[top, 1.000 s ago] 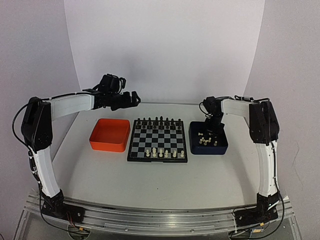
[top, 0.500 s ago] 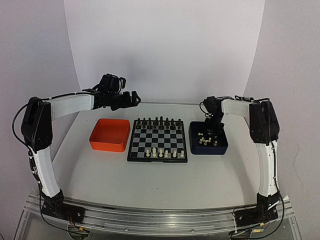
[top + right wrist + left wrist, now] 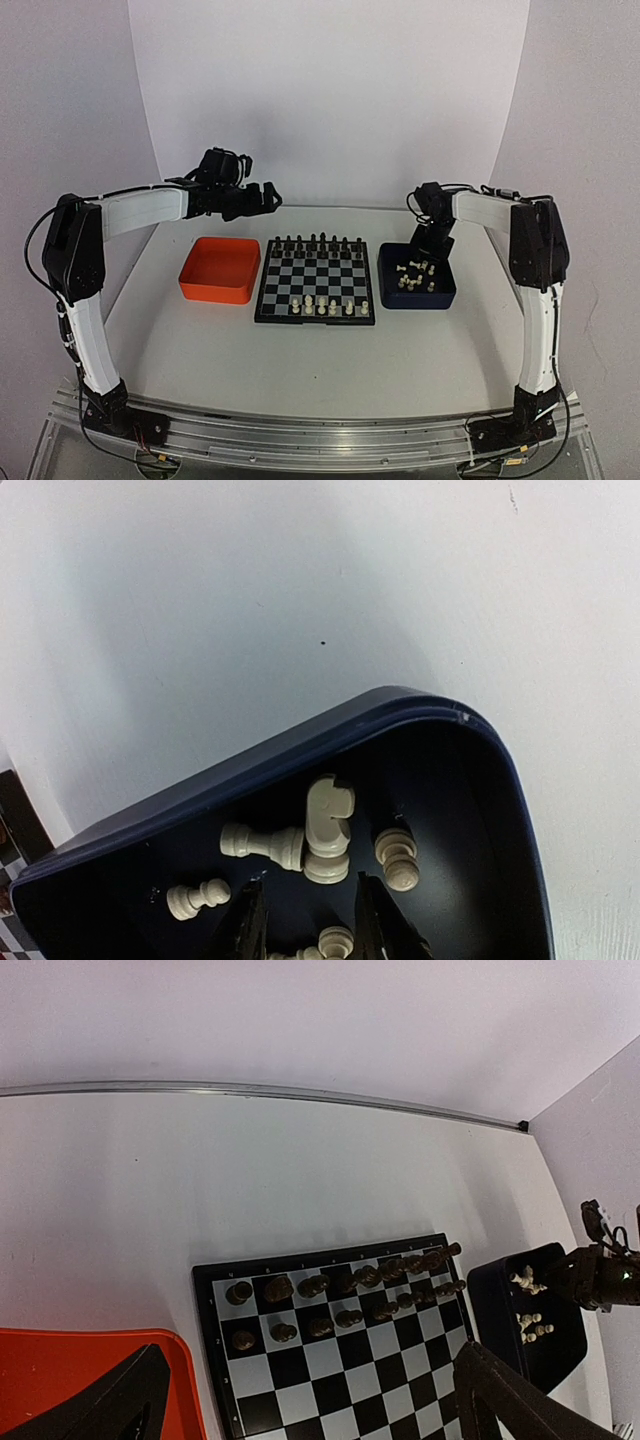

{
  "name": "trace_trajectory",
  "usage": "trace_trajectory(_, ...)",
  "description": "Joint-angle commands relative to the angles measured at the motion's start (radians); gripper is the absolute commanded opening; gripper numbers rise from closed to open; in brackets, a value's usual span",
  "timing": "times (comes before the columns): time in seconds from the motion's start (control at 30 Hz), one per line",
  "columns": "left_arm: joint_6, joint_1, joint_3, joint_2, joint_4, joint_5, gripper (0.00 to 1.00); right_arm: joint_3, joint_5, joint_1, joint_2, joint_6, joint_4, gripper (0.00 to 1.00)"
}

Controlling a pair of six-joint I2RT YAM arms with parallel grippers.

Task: Set up the chess pieces on the board
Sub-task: Pick up the chess piece from the storage box.

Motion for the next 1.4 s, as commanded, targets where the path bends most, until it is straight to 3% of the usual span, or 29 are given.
trace_trajectory(0.0,0.0,0.006,0.053,0.014,0.038,0.017,1.0,0.012,0.0,-0.012,0.0,0.023,0.006,0.29)
trace_trajectory(0.53,-0.005,0.008,0.064,0.028,0.03,0.02,1.0,0.059,-0.021,-0.02,0.084,0.017,0.013,0.25)
trace_trajectory(1.37,-0.012,0.014,0.06,0.03,0.023,0.036,1.0,-0.046,0.014,-0.021,0.038,0.085,0.011,0.2)
